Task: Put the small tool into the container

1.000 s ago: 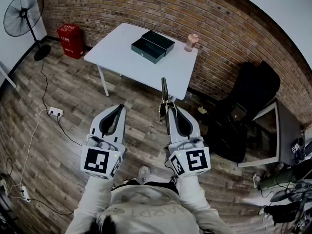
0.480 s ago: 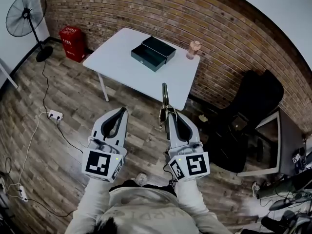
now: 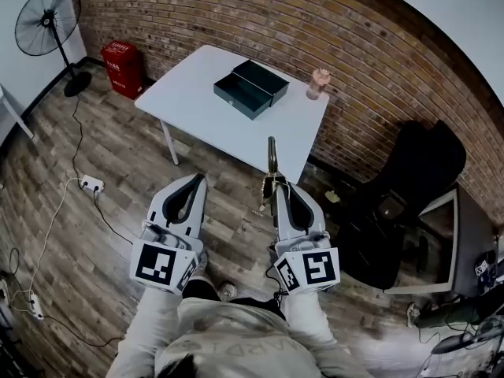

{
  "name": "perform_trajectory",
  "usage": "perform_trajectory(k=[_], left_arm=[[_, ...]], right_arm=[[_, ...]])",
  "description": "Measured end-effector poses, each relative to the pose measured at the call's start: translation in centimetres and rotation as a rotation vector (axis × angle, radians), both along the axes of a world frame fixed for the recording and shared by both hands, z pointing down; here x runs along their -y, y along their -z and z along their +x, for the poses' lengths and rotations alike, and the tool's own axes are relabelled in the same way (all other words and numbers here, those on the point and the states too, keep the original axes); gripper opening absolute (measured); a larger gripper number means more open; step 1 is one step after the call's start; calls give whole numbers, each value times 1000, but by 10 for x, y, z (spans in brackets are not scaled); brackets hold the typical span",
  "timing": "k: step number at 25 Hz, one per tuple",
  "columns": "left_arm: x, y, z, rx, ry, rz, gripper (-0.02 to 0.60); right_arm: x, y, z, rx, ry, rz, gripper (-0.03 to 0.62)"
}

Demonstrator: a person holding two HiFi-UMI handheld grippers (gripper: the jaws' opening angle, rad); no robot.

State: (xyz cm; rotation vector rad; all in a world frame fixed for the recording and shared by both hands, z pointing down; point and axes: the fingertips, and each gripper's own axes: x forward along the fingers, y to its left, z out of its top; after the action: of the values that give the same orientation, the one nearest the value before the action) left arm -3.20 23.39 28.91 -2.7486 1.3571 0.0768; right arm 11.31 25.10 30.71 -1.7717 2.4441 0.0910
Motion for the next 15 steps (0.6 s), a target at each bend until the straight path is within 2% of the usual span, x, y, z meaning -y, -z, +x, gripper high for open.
perform_trajectory(k=[8, 15], left_arm=[[58, -5, 5, -5, -20, -9, 6], [128, 1, 10, -11, -63, -1, 6]], right_arm=[[51, -5, 5, 3, -14, -12, 38], [118, -2, 4, 3, -42, -11, 38]])
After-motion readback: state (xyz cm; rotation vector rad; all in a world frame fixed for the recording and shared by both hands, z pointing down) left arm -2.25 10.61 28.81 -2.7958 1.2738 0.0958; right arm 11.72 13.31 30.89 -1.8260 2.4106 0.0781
